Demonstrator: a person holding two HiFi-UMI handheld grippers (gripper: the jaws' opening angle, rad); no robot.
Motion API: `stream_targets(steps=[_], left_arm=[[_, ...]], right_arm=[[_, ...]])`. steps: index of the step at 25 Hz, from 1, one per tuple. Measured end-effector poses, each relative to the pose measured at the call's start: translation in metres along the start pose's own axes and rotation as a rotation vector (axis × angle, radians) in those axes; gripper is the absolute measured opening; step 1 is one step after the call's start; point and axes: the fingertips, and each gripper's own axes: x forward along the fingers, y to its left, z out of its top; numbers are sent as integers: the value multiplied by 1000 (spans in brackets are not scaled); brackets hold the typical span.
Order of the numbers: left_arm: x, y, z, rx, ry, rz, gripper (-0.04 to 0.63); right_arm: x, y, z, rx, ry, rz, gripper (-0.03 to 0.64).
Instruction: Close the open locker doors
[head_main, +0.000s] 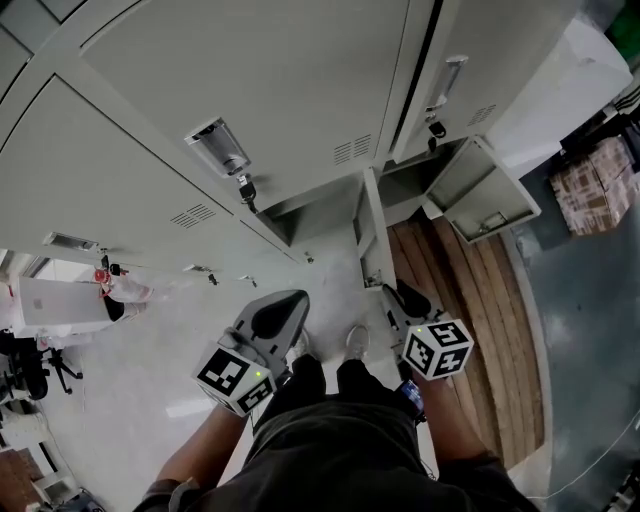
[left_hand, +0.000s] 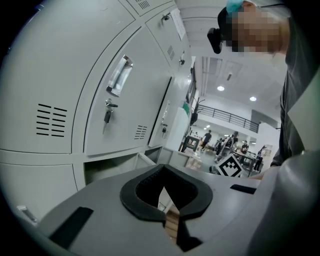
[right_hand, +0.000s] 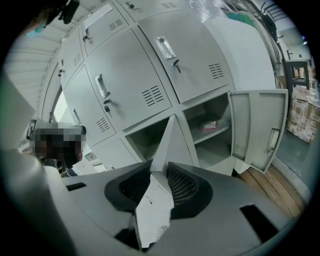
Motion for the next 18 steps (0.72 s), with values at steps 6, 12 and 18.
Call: stream_targets(steps=[6, 12, 18], left_arm=[[-16, 25, 2, -17, -10, 3, 2], [-29, 41, 5, -18, -10, -3, 2], [-41, 50, 6, -9, -15, -6, 2]], right_arm=[[14, 21, -2, -4, 20, -6, 109], [24, 35, -3, 4, 25, -19, 109], [31, 45, -4, 12, 23, -25, 109]])
